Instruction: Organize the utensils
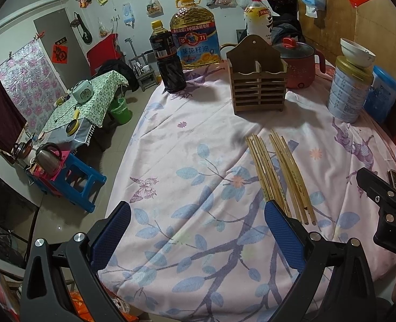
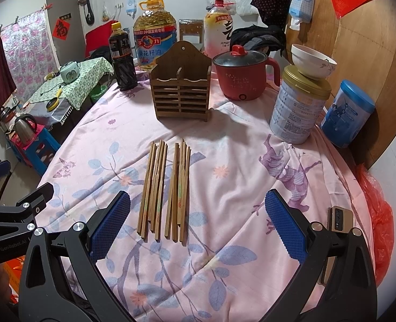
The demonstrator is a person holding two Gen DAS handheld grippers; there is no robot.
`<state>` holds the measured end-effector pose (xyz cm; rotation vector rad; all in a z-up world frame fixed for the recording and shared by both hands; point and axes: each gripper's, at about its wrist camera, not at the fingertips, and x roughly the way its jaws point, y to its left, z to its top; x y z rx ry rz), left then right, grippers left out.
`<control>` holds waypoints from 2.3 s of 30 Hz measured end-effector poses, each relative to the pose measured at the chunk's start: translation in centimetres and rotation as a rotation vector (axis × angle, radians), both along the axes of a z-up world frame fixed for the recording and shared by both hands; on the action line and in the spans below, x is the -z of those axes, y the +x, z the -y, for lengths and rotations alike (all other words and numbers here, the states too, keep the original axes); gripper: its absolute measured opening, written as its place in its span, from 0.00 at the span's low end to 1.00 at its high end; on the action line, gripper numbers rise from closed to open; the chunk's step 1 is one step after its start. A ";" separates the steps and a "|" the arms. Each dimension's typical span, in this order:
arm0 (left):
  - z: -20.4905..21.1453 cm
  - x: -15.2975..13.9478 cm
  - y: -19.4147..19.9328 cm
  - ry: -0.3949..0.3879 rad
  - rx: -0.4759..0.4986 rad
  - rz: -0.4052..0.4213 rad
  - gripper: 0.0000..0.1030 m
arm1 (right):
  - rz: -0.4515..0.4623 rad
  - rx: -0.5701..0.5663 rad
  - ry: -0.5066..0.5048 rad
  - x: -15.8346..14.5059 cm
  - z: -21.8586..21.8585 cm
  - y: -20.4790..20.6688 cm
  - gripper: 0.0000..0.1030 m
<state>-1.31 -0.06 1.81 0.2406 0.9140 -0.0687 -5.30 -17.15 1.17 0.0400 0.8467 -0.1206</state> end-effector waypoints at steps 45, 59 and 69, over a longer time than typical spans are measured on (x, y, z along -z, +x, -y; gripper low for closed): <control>-4.1 5.5 2.6 -0.071 -0.112 -0.267 0.95 | -0.078 -0.020 0.158 2.4 2.9 0.0 0.94; 1.9 13.2 -0.7 -0.011 -0.047 -0.313 0.95 | -0.257 0.002 0.364 7.1 11.7 -2.9 0.94; 2.9 14.7 1.9 -0.050 0.096 -0.307 0.95 | -0.237 0.085 0.352 6.3 11.4 -4.0 0.94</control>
